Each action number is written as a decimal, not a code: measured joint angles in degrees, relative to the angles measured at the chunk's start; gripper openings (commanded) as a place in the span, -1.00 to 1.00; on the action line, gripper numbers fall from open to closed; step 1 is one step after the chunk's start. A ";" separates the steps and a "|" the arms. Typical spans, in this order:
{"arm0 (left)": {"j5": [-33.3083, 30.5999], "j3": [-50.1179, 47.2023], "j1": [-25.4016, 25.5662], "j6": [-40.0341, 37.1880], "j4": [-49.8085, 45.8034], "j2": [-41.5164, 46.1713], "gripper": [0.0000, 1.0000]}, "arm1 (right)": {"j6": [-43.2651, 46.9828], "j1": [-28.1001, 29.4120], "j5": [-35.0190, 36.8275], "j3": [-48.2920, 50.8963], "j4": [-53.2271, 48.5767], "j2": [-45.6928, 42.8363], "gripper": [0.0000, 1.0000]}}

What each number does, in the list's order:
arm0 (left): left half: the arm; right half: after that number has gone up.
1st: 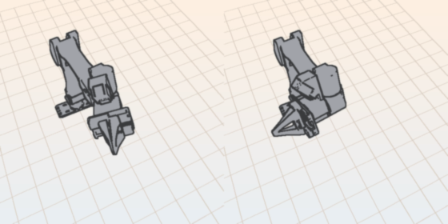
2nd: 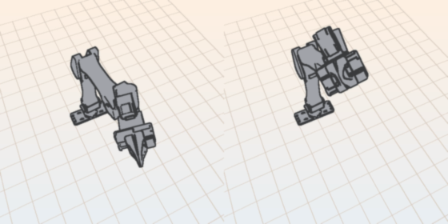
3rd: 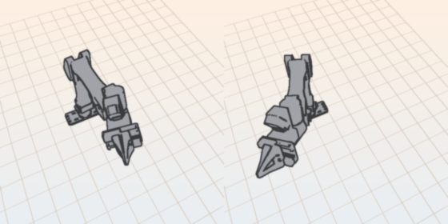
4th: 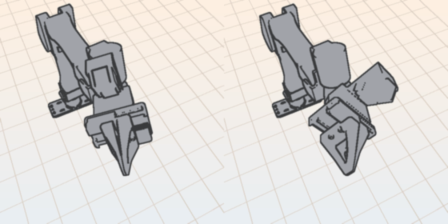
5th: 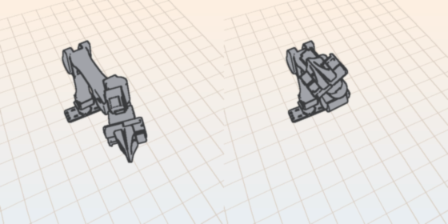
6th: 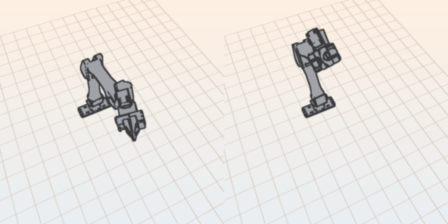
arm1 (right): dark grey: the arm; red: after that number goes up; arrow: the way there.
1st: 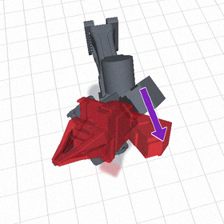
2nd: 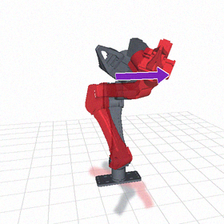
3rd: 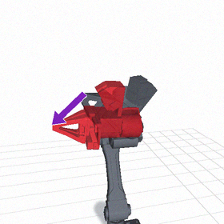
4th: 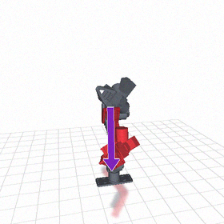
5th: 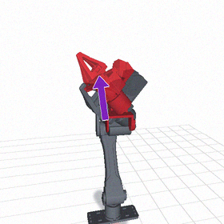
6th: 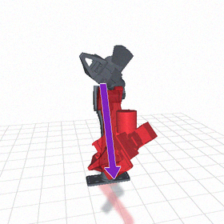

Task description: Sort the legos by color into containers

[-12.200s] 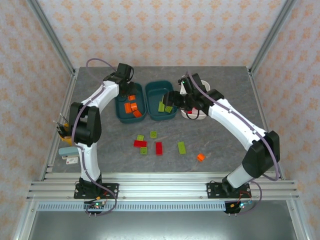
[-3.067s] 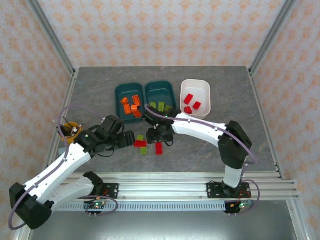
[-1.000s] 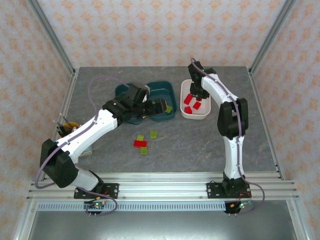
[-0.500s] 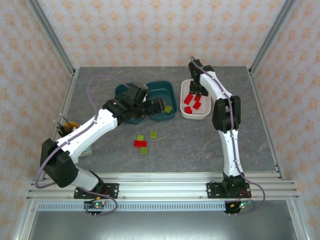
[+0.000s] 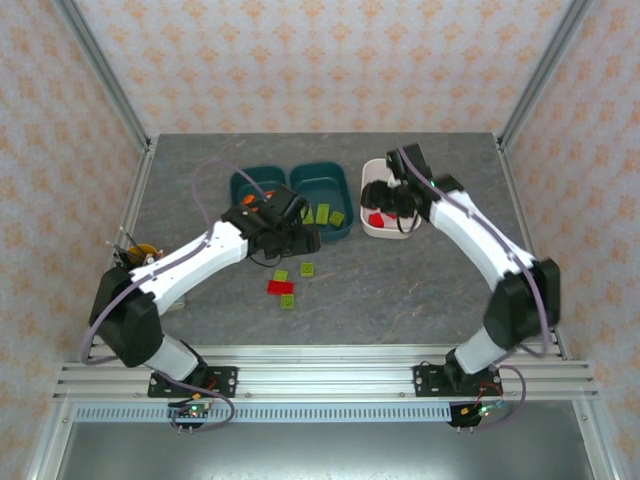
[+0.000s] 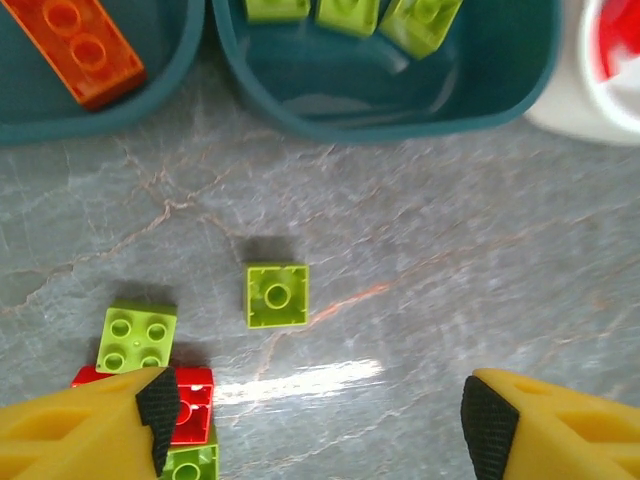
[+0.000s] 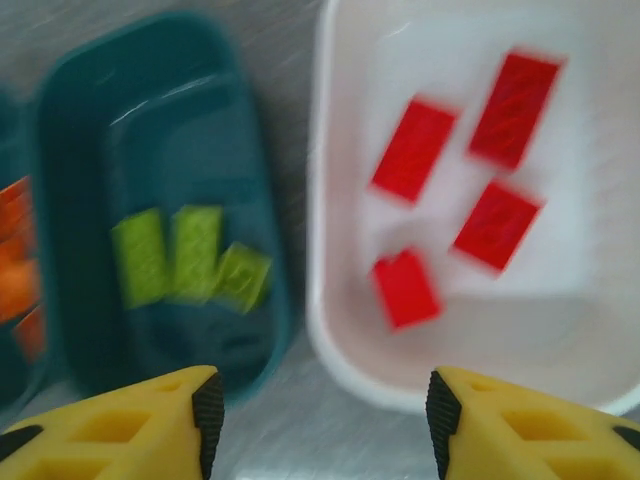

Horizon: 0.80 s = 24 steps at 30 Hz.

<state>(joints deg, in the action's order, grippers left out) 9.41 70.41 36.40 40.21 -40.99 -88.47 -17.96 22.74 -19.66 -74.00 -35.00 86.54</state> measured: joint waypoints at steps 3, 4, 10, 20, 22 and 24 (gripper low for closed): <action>-1.49 1.79 2.14 -0.57 -1.73 -5.99 0.36 | -1.33 0.11 -8.02 11.58 4.52 -6.71 0.30; -2.19 2.49 2.71 -0.72 -2.27 -7.67 0.32 | -1.66 0.24 -9.68 14.21 5.22 -8.13 0.30; -5.31 4.17 4.00 -0.79 -4.55 -14.16 0.25 | -3.32 0.74 -15.47 23.34 5.51 -16.87 0.31; -5.46 7.37 3.96 -0.83 -4.72 -20.00 0.20 | -5.33 0.74 -15.98 24.09 6.19 -20.76 0.32; -5.51 7.58 3.96 -0.83 -4.63 -21.07 0.18 | -5.44 0.74 -15.98 24.09 6.21 -20.76 0.32; -5.66 7.67 3.96 -0.83 -4.63 -22.21 0.14 | -5.44 0.74 -16.00 24.09 6.21 -20.76 0.32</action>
<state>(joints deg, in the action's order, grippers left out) 3.75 78.08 40.36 39.38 -45.63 -110.67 -23.40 23.49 -35.66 -49.91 -28.80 65.78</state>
